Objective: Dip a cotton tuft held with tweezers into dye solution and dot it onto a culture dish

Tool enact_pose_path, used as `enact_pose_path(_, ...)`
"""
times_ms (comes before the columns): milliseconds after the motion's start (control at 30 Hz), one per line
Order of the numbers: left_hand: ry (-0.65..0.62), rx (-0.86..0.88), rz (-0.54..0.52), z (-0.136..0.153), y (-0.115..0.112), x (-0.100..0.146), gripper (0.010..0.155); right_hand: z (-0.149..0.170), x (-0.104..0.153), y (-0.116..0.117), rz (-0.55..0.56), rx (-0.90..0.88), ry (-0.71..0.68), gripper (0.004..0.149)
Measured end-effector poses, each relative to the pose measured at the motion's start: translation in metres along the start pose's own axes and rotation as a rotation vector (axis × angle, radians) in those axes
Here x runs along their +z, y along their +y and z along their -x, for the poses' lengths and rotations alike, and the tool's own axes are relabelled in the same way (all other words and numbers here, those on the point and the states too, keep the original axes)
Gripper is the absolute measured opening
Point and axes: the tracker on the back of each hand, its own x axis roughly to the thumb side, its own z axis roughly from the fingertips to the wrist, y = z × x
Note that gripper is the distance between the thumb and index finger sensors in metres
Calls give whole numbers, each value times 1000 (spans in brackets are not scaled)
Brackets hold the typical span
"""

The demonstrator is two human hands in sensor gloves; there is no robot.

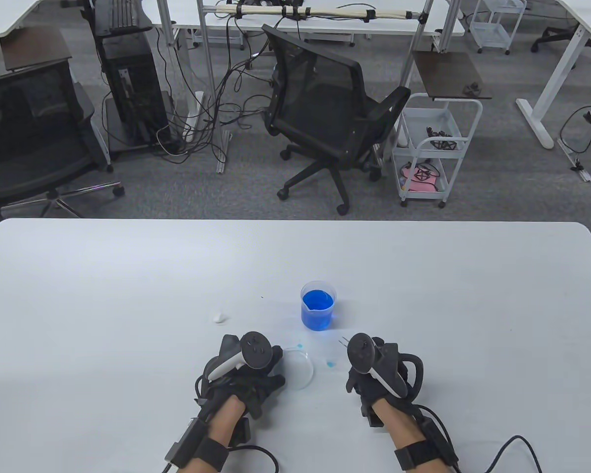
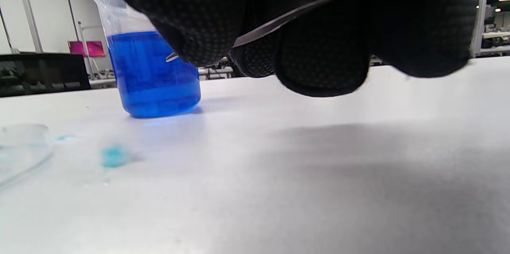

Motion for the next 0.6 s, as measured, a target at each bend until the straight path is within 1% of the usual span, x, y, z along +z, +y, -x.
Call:
enact_pose_path(67,-3,5,1,0,0,0,69,-1,-3,7,-44,46,13,49)
enact_pose_path(200,-3,6,1,0,-1,0,69,-3,-5,17,-89,89,17,48)
enact_pose_path(300,-4,6,1,0,-1,0,69,-4,-6,26,-171,131,27,50)
enact_pose_path(433,-6,9,1,0,-1,0,69,-6,-3,27,-154,151,3,51)
enact_pose_path(600,-13,24,3,1,-2,0,69,-4,-3,28,-166,138,5,52)
